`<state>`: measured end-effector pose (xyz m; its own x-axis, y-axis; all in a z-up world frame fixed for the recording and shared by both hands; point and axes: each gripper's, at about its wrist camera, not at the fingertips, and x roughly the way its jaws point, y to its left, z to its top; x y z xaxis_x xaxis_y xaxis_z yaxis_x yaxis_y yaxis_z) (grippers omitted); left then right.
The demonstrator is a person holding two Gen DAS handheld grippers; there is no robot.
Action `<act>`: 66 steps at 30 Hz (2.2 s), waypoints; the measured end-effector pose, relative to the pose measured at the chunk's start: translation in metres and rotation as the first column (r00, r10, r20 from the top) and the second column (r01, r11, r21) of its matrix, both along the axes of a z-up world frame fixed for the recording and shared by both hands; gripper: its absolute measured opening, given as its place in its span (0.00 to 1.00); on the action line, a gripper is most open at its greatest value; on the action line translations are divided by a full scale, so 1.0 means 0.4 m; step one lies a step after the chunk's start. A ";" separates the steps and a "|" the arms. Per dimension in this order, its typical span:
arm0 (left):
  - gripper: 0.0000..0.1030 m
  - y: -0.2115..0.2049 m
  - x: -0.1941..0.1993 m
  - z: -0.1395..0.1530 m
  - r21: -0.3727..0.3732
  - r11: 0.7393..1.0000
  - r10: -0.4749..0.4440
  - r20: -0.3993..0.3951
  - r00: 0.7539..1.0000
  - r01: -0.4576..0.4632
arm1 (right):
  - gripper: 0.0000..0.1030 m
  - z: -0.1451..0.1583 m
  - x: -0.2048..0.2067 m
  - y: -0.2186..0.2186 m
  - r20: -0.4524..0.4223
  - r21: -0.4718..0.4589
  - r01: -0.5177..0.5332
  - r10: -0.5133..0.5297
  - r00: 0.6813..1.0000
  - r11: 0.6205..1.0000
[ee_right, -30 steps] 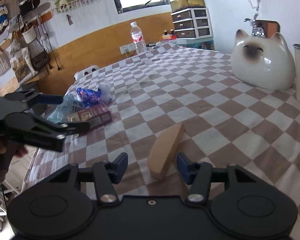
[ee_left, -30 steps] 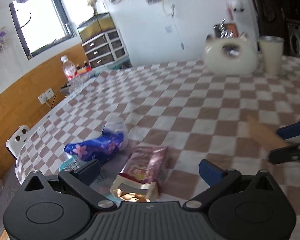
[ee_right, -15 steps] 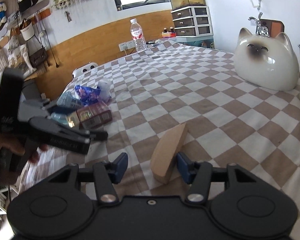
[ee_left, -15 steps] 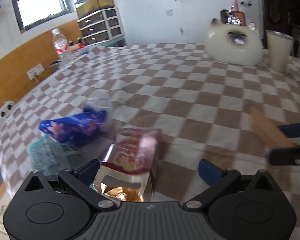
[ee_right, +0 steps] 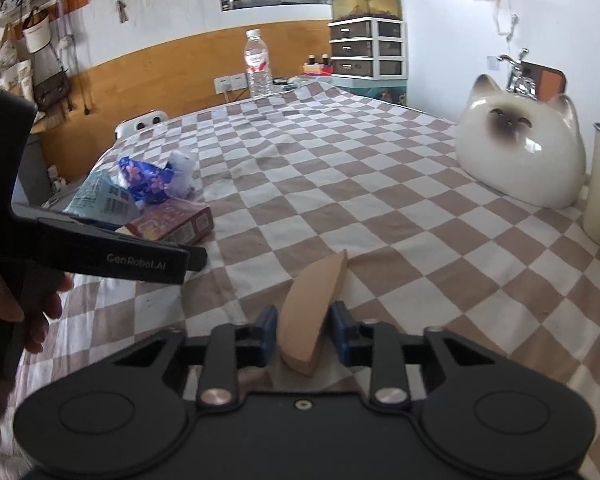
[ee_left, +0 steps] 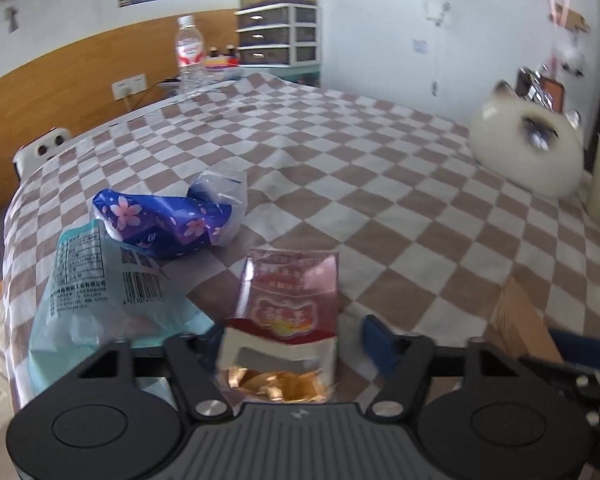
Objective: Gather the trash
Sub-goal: 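Grasp the red snack box with the left tool while the right tool grasps the wooden piece, then carry the red box and wooden piece with both tools over the wastebasket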
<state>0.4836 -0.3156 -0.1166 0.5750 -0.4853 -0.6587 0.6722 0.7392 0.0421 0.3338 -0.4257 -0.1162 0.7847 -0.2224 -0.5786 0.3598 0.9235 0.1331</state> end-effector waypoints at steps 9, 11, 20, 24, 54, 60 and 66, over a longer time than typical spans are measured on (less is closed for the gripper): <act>0.51 0.031 -0.055 0.013 0.003 0.998 0.058 0.016 0.998 -0.058 | 0.28 0.000 -0.004 -0.011 0.009 0.018 0.001 -0.002 1.000 1.000; 0.51 0.050 -0.079 0.015 -0.004 0.997 0.080 0.025 0.996 -0.080 | 0.28 0.000 -0.006 -0.014 0.015 0.028 0.002 -0.003 1.000 1.000; 0.51 0.128 -0.186 0.032 -0.046 0.991 0.130 0.048 0.990 -0.128 | 0.25 0.003 -0.042 -0.027 0.056 0.092 -0.011 0.006 0.998 0.996; 0.51 0.162 -0.236 0.061 -0.079 0.987 0.147 0.064 0.987 -0.141 | 0.24 0.011 -0.082 -0.017 0.076 0.078 -0.019 0.013 0.997 0.997; 0.50 0.449 -0.524 0.159 -0.212 0.936 0.309 0.122 0.943 -0.280 | 0.24 0.156 -0.293 0.202 0.176 -0.076 -0.158 0.169 0.970 0.984; 0.51 0.530 -0.547 0.161 -0.219 0.919 0.360 0.120 0.925 -0.329 | 0.24 0.158 -0.287 0.283 0.153 -0.104 -0.213 0.227 0.962 0.972; 0.51 0.627 -0.550 0.143 -0.221 0.893 0.420 0.098 0.902 -0.391 | 0.24 0.150 -0.269 0.367 0.134 -0.112 -0.270 0.284 0.949 0.956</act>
